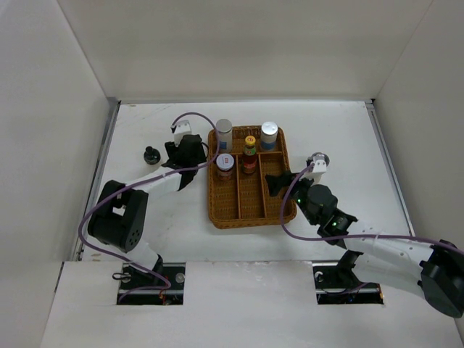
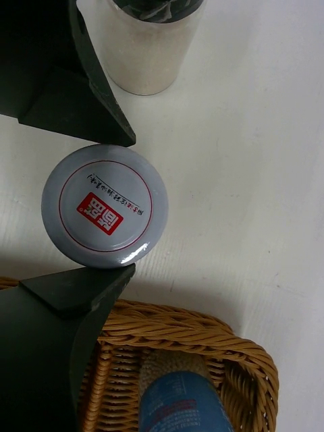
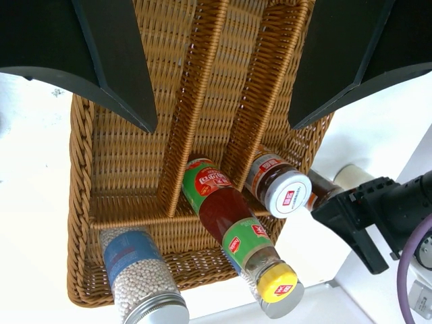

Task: Organize the condiment bottles

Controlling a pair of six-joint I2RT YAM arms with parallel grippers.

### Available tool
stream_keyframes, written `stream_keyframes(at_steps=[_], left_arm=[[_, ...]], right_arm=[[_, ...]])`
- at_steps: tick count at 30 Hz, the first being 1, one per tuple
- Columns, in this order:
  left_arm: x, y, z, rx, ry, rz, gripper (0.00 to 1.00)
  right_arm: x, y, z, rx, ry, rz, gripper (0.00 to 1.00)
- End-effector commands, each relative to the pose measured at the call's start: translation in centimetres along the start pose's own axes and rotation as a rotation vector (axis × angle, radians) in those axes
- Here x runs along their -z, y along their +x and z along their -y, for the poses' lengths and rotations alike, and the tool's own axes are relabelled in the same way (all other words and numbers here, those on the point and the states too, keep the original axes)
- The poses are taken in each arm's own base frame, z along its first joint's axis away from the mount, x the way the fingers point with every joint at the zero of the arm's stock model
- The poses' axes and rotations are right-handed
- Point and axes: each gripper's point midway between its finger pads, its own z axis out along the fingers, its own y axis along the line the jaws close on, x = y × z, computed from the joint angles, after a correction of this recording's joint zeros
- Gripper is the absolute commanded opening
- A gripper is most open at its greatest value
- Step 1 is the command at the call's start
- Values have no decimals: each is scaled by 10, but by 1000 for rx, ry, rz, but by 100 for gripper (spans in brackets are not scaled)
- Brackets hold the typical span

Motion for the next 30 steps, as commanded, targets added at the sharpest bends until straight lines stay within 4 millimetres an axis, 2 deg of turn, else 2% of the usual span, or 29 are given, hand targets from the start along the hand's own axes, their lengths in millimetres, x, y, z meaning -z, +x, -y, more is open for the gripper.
stream_keyframes(at_steps=[1, 4, 7, 11, 15, 17, 21, 27, 30], left_arm=[[5, -13, 5, 35, 27, 32, 63], [10, -22, 7, 46, 42, 50, 45], [35, -49, 9, 72, 69, 124, 36], [98, -87, 16, 94, 147, 226, 34], [155, -95, 36, 75, 263, 255, 34], [173, -88, 53, 53, 326, 236, 34], [192, -60, 89, -12, 414, 181, 34], [186, 1, 125, -86, 452, 89, 34], [179, 24, 125, -112, 417, 74, 33]], right_arm=[[-2, -19, -11, -35, -33, 56, 85], [0, -23, -10, -37, -29, 71, 85], [0, -23, -10, -40, -33, 69, 85], [-1, -21, -10, -40, -33, 66, 85], [-1, -22, -10, -39, -30, 70, 85], [-1, -21, -10, -41, -32, 64, 85], [2, -26, -9, -40, -28, 80, 85], [5, -32, -5, -47, -17, 102, 85], [5, -33, -2, -50, -10, 105, 85]])
